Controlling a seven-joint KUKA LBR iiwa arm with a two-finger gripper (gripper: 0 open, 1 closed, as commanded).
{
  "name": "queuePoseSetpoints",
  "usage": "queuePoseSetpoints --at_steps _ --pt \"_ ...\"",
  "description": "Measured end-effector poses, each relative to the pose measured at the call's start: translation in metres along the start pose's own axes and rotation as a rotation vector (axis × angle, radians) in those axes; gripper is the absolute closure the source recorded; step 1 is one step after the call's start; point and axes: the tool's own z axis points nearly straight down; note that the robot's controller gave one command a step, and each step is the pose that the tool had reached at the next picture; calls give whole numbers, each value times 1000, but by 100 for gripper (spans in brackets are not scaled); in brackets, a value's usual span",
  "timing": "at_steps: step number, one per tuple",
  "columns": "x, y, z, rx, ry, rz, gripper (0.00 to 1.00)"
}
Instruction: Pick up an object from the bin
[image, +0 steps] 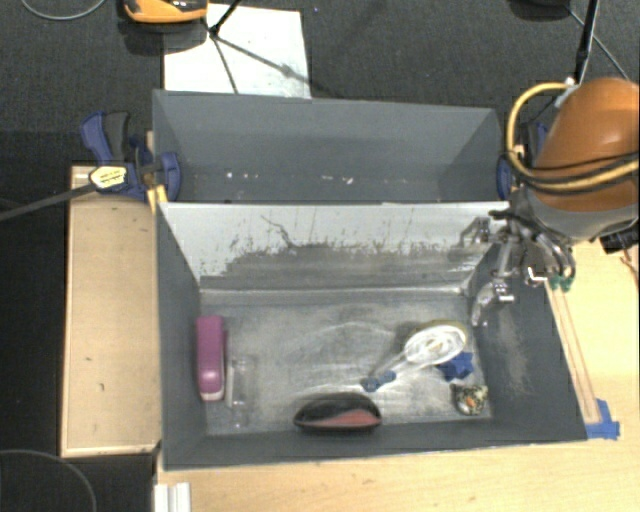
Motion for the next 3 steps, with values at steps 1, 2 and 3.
queuePoseSetpoints --at_steps 1,2,3 --pt "12 8 132 0 2 -7 0" --pt "9 7 127 2 -7 -9 100" --pt "9 -4 50 3 -14 6 100"
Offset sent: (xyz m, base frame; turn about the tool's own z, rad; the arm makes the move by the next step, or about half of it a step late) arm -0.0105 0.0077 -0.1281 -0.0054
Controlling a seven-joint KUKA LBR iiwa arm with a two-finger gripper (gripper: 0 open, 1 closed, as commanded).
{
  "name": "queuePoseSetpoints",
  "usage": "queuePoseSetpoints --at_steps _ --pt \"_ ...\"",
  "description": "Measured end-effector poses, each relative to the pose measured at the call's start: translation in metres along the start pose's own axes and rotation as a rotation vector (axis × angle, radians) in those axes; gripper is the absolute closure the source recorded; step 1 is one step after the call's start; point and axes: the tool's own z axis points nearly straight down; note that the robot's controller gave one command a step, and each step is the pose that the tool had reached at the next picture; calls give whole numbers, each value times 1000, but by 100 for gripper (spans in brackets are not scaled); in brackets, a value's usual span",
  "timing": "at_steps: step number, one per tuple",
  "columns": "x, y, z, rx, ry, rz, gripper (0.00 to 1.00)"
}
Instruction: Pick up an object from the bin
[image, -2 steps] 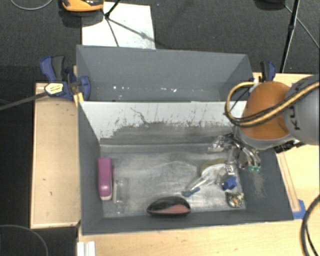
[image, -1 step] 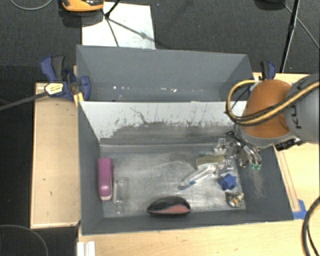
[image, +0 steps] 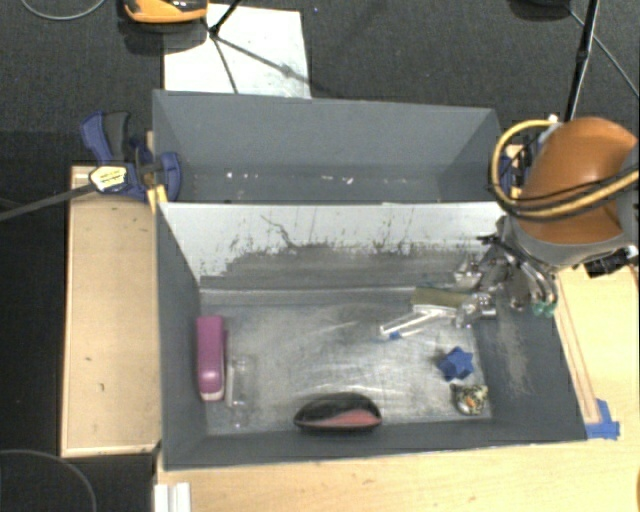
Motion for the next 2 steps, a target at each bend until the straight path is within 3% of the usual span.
queuePoseSetpoints --at_steps 1,2 --pt "31 -1 -218 1 -4 -64 100" --pt "-14 -19 -55 -3 14 -96 100"
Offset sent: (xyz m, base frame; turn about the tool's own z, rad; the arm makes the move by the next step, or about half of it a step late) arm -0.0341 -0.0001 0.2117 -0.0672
